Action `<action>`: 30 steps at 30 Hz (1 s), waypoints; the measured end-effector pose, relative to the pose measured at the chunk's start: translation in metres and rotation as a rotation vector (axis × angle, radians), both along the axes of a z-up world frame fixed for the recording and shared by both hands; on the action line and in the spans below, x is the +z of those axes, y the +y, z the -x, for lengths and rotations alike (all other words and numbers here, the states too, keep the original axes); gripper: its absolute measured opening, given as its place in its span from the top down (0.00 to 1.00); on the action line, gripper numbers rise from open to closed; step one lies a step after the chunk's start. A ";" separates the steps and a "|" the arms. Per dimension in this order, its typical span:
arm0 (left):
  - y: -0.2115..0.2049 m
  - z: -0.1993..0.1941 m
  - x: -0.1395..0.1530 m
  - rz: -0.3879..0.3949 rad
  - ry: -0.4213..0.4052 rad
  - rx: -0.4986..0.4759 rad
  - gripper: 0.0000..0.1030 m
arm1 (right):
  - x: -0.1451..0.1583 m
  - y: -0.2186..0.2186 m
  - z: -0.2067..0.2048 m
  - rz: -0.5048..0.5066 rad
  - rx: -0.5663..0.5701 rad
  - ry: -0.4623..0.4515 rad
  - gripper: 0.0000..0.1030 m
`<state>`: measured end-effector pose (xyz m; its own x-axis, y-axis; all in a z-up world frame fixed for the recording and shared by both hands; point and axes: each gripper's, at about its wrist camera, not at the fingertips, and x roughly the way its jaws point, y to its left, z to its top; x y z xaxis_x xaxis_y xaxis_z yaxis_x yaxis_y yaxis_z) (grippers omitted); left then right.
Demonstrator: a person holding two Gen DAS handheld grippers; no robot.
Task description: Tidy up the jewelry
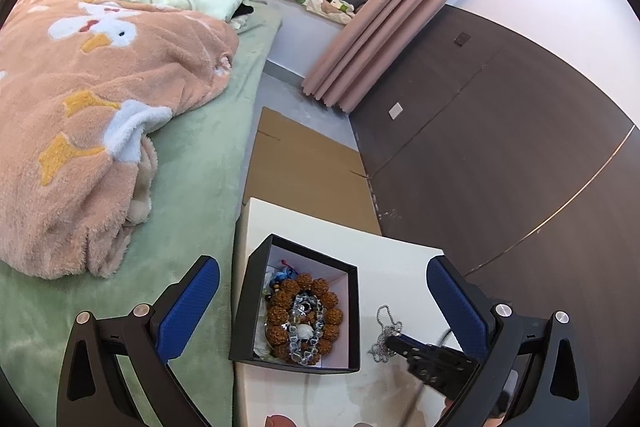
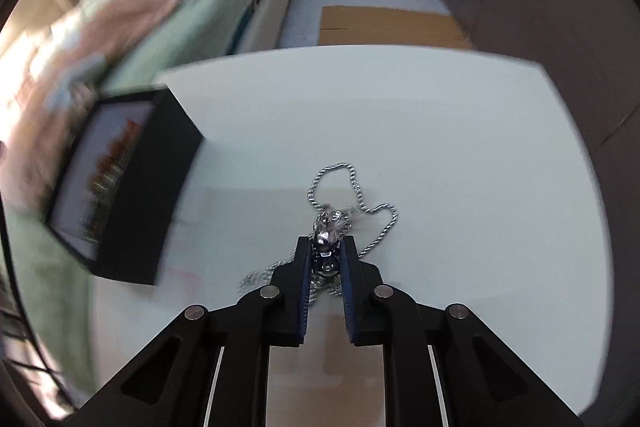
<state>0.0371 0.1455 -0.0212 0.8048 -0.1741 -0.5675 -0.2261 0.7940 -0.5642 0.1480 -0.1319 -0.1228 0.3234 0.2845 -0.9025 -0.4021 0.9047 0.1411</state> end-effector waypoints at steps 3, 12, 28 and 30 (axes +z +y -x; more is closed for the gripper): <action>0.001 0.001 0.002 0.013 -0.014 0.001 0.00 | 0.020 -0.007 -0.003 -0.074 -0.018 -0.034 0.85; 0.003 0.003 0.001 0.022 -0.014 -0.002 0.00 | 0.113 -0.015 0.013 -0.235 -0.019 -0.212 0.85; 0.009 0.011 0.010 -0.008 -0.064 0.029 0.00 | 0.289 0.005 0.035 -0.419 0.029 -0.419 0.85; 0.013 0.013 0.012 -0.002 -0.079 0.038 0.00 | 0.307 0.011 0.037 -0.423 0.036 -0.443 0.85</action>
<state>0.0236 0.1586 -0.0090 0.8530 -0.1412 -0.5025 -0.2115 0.7867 -0.5800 0.1110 -0.1207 0.1838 0.6255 0.6064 -0.4910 -0.5339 0.7915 0.2974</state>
